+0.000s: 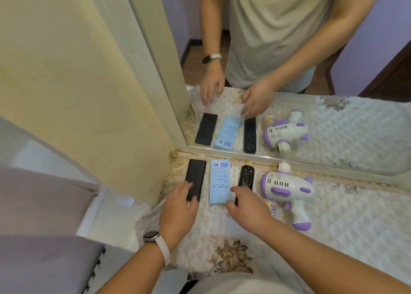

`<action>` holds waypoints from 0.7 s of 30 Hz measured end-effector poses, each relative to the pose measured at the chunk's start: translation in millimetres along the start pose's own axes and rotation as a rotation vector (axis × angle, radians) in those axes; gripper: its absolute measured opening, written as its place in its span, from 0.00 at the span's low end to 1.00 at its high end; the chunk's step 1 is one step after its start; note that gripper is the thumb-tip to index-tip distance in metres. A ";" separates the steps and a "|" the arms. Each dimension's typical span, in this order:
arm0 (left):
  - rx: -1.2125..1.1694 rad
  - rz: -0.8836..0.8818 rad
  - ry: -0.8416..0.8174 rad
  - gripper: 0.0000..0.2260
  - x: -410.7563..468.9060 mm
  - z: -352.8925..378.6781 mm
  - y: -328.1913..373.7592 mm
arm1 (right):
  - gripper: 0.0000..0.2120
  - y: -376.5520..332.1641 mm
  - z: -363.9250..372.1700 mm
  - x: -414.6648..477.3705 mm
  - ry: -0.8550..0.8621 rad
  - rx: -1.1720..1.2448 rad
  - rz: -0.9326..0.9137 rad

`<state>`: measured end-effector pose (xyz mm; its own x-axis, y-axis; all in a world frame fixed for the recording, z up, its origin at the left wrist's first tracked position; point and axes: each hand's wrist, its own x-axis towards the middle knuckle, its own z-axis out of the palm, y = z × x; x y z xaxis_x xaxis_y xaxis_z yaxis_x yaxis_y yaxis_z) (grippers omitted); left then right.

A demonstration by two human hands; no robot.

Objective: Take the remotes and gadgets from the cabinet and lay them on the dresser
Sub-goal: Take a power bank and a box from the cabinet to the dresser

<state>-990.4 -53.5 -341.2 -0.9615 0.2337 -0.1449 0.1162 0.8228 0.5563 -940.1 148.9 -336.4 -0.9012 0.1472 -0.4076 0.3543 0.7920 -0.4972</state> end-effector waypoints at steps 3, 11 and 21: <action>0.126 0.096 0.073 0.20 -23.4 -5.1 19.4 | 0.22 8.5 -16.1 -16.0 0.078 -0.166 -0.208; 0.434 0.157 0.238 0.19 -100.7 -19.9 62.1 | 0.24 21.7 -38.0 -43.7 0.148 -0.418 -0.620; 0.542 -0.132 0.351 0.19 -215.5 -38.6 69.5 | 0.21 -16.7 -27.2 -92.0 0.108 -0.471 -1.039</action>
<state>-784.8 -66.7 -239.7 -0.9897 0.0055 0.1429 0.0126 0.9988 0.0484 -869.9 138.2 -269.6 -0.7288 -0.6757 0.1113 -0.6818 0.7008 -0.2100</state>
